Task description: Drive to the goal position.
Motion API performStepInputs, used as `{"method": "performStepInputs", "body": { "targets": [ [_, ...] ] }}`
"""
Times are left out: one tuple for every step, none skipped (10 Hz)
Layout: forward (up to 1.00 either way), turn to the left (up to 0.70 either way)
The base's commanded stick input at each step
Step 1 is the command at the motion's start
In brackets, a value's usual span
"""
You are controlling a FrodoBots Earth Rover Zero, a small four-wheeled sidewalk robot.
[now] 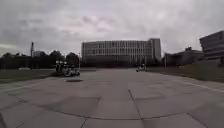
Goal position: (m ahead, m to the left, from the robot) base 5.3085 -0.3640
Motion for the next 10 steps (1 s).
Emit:
{"method": "performStepInputs", "body": {
  "targets": [
    [0.7, 0.0],
    [0.7, 0.0],
    [0.7, 0.0],
    [0.7, 0.0],
    [0.7, 0.0],
    [0.7, 0.0],
    [0.7, 0.0],
    [0.7, 0.0],
    [0.7, 0.0],
    [0.7, 0.0]
  ]
}}
